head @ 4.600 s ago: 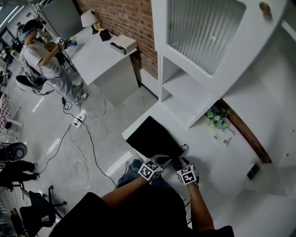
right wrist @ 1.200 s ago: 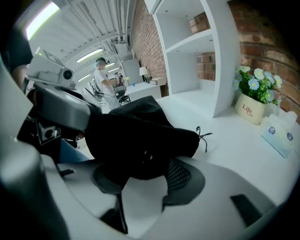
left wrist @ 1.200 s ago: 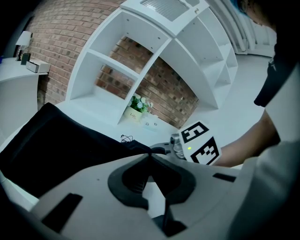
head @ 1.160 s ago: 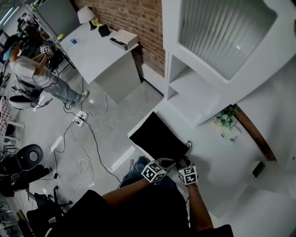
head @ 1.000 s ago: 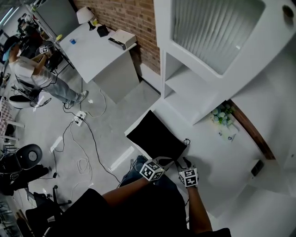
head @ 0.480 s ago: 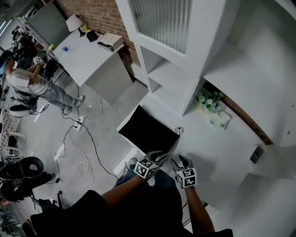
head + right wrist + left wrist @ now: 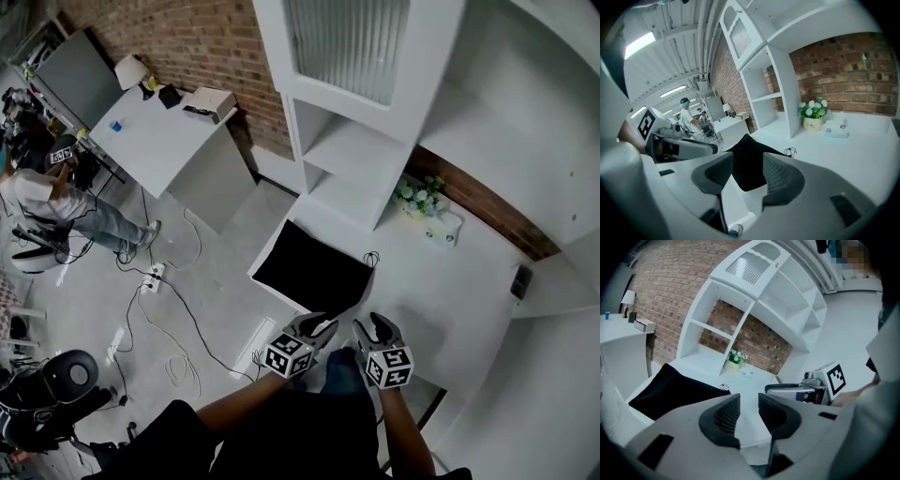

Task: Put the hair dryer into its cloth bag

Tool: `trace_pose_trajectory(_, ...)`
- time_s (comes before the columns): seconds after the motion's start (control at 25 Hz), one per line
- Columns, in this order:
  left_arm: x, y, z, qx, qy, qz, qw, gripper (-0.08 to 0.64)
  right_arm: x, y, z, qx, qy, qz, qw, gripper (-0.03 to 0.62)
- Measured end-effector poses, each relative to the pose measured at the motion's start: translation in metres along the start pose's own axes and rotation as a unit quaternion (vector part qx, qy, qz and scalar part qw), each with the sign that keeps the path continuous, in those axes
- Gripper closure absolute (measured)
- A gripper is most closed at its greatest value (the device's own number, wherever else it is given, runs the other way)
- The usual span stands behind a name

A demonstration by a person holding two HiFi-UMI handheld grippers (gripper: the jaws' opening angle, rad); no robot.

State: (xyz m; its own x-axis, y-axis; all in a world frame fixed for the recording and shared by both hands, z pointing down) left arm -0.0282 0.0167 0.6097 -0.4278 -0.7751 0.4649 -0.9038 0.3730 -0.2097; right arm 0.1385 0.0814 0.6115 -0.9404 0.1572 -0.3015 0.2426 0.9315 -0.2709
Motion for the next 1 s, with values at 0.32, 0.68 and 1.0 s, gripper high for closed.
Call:
trace_pose_trajectory(0.32, 0.006, 0.109, 0.046, -0.072, -0.011, -0.013, 0.9972, 0.534, 0.108, 0.033, 0.031, -0.09, -0.009, 0.006, 0.996, 0.496)
trace_pose_trajectory(0.68, -0.028, 0.167, 0.079, -0.117, -0.056, -0.094, 0.9871, 0.543, 0.195, 0.06, 0.073, -0.146, 0.044, 0.008, 0.988, 0.563)
trace_pose_trajectory(1.0, -0.05, 0.196, 0.091, -0.17, -0.098, -0.075, 0.9777, 0.543, 0.247, 0.081, 0.082, -0.194, 0.1, -0.049, 0.975, 0.563)
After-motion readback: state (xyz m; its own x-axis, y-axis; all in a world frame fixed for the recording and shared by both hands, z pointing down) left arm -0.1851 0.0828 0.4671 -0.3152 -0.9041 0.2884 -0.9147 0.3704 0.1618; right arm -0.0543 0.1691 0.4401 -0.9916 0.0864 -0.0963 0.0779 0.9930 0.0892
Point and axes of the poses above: the fingertips, and each gripper's own axes: y backward along the fingers, x to its left, z out of its top, the point moved 8 cm from there along y, backward along the fingers, and after that the axes turned 14 degrees about -x, right-handed, at the moved point
